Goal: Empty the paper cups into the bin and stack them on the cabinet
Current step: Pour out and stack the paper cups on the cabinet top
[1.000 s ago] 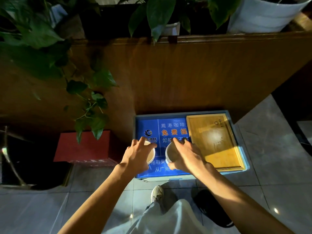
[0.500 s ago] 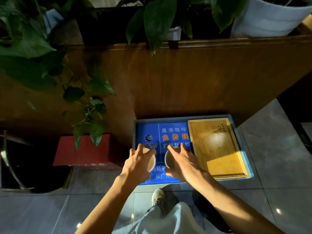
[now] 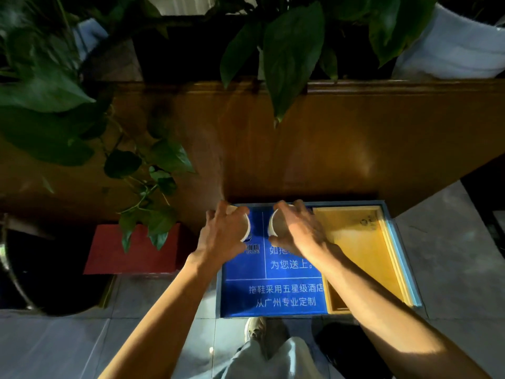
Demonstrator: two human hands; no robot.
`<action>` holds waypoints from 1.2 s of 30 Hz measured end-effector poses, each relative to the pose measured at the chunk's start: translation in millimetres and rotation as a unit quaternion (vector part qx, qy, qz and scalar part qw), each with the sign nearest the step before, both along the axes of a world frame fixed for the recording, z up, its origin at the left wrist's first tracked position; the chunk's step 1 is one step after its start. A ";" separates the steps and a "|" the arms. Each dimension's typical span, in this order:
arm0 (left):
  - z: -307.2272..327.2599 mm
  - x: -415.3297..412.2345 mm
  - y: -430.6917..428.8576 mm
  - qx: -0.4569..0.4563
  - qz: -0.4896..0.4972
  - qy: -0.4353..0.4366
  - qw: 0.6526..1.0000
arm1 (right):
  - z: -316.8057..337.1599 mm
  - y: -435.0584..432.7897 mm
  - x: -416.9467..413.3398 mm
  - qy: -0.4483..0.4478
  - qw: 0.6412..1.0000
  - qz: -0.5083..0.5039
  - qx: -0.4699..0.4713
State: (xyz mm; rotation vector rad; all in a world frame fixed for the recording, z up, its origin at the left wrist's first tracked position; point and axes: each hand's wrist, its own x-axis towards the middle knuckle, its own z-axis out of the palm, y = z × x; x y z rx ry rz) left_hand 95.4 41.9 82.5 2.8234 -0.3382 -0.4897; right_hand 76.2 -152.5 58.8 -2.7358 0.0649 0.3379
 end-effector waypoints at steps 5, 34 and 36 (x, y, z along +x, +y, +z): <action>-8.3 26.1 -4.5 0.002 0.025 -0.017 1.000 | -4.6 7.7 27.4 -0.003 1.000 -0.016 0.007; -4.7 74.4 -8.1 0.049 -0.017 0.079 0.996 | 4.3 20.2 76.4 0.086 0.996 0.000 -0.021; 1.1 75.8 -5.4 0.032 -0.015 0.078 0.996 | 12.6 16.4 74.7 0.074 0.997 0.004 -0.014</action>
